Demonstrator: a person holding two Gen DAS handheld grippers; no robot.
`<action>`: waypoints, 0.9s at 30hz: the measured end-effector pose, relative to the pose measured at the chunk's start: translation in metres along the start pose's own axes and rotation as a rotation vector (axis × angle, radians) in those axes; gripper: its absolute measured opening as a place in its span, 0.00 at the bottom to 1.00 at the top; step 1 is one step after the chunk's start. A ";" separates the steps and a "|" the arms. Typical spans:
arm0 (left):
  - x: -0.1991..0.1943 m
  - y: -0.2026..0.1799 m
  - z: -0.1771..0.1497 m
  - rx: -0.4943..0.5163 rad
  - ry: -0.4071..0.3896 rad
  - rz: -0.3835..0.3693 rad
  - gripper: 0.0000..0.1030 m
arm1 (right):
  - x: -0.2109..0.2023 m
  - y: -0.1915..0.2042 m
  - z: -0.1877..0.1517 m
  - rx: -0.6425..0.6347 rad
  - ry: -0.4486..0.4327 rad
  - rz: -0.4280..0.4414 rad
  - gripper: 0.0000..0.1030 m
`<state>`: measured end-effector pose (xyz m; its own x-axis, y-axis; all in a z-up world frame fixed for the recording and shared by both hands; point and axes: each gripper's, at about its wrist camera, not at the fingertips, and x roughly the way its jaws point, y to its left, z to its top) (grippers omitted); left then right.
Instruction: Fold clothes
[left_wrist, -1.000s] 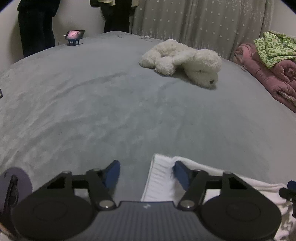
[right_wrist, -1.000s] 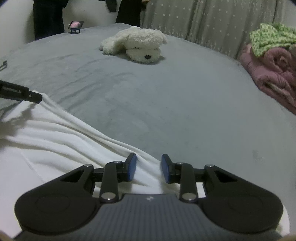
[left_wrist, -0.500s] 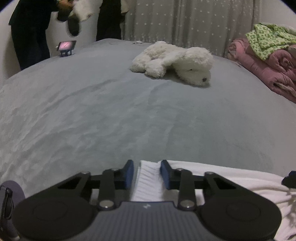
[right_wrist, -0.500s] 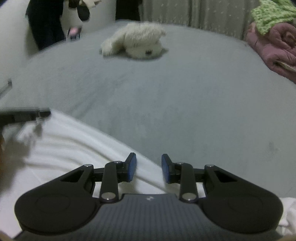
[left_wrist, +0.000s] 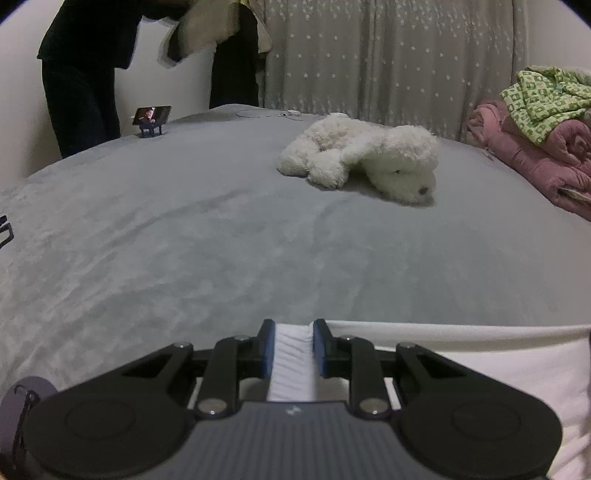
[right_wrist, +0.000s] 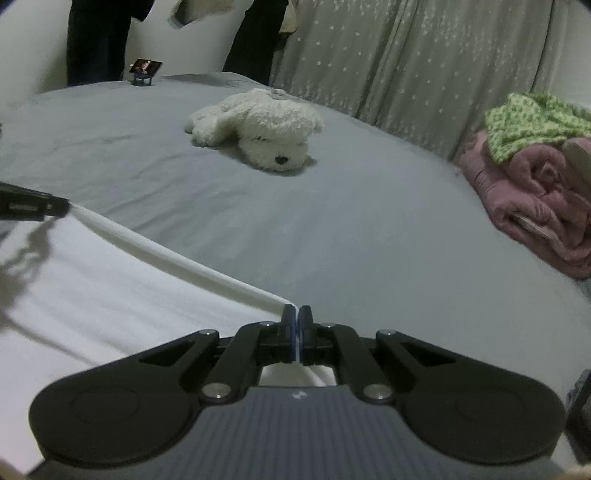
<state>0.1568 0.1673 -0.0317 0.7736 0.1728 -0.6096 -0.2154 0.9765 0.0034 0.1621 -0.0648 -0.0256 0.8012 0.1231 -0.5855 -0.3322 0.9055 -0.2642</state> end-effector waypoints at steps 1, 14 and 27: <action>0.002 0.000 -0.001 0.004 0.000 0.005 0.22 | 0.007 0.002 -0.001 -0.006 0.013 -0.005 0.01; -0.030 -0.005 -0.005 0.043 0.049 -0.137 0.68 | -0.016 -0.009 -0.018 0.092 0.043 -0.004 0.40; -0.114 0.017 0.014 -0.012 0.095 -0.293 0.84 | -0.102 -0.054 -0.057 0.125 0.024 -0.036 0.54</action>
<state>0.0733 0.1657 0.0489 0.7445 -0.1291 -0.6550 0.0011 0.9814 -0.1922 0.0701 -0.1495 0.0045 0.7988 0.0811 -0.5961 -0.2376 0.9528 -0.1888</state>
